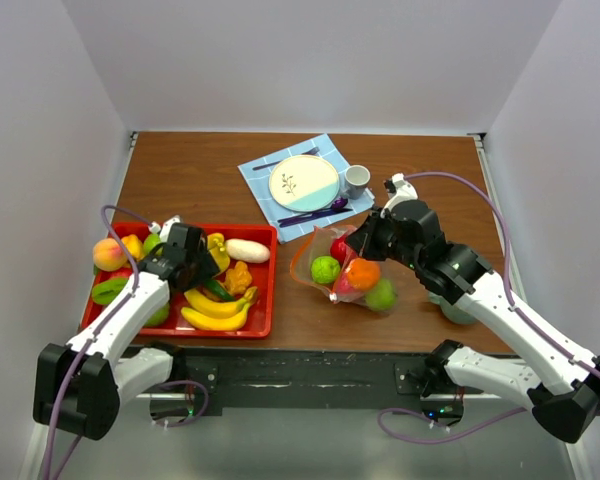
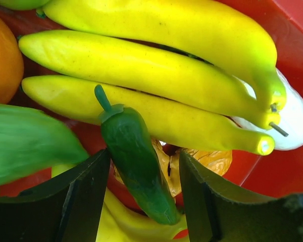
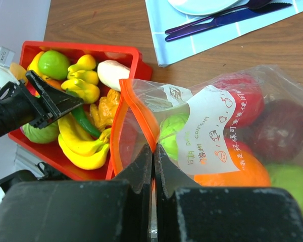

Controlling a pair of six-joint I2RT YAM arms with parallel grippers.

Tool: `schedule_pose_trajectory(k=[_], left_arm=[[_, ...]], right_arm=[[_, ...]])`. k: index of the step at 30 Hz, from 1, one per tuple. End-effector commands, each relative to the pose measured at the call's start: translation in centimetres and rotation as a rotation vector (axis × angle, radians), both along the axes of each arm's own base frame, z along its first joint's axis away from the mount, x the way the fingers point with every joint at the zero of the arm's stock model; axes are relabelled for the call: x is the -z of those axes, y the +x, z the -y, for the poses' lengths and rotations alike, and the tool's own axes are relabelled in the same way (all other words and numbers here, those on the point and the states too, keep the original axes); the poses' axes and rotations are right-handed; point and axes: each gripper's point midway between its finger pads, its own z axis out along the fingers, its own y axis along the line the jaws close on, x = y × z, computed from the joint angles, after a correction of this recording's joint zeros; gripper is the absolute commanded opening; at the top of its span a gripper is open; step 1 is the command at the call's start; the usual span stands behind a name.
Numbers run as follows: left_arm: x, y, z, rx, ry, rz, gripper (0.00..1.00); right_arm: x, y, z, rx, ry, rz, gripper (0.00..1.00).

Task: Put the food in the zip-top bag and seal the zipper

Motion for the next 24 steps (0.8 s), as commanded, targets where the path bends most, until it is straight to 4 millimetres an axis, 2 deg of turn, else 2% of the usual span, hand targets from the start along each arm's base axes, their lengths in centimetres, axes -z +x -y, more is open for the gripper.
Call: schedule_pose_trajectory(k=[1, 3, 6, 9, 15, 19, 24], left_arm=[[-0.1, 1.3, -1.0, -0.024, 0.041, 0.05, 0.57], [0.0, 1.4, -1.1, -0.021, 0.052, 0.051, 0.54], [-0.2, 1.6, -1.2, -0.012, 0.063, 0.056, 0.45], [-1.7, 2.0, -0.9, 0.014, 0.058, 0.091, 0.33], [-6.6, 2.8, -0.4, 0.074, 0.05, 0.194, 0.2], [-9.7, 2.9, 0.2, 0.109, 0.016, 0.267, 0.18], [-14.8, 3.3, 1.8, 0.202, -0.04, 0.404, 0.15]], right_arm=[[-0.9, 0.1, -0.6, -0.021, 0.033, 0.03, 0.0], [-0.9, 0.1, -0.8, -0.027, 0.036, 0.027, 0.0], [-0.9, 0.2, -0.9, -0.026, 0.038, 0.026, 0.0], [-1.0, 0.2, -0.8, -0.026, 0.036, 0.03, 0.0], [-1.2, 0.3, -0.8, -0.02, 0.032, 0.034, 0.0], [-1.1, 0.4, -0.8, -0.019, 0.034, 0.033, 0.0], [-1.2, 0.5, -0.8, -0.019, 0.033, 0.036, 0.0]])
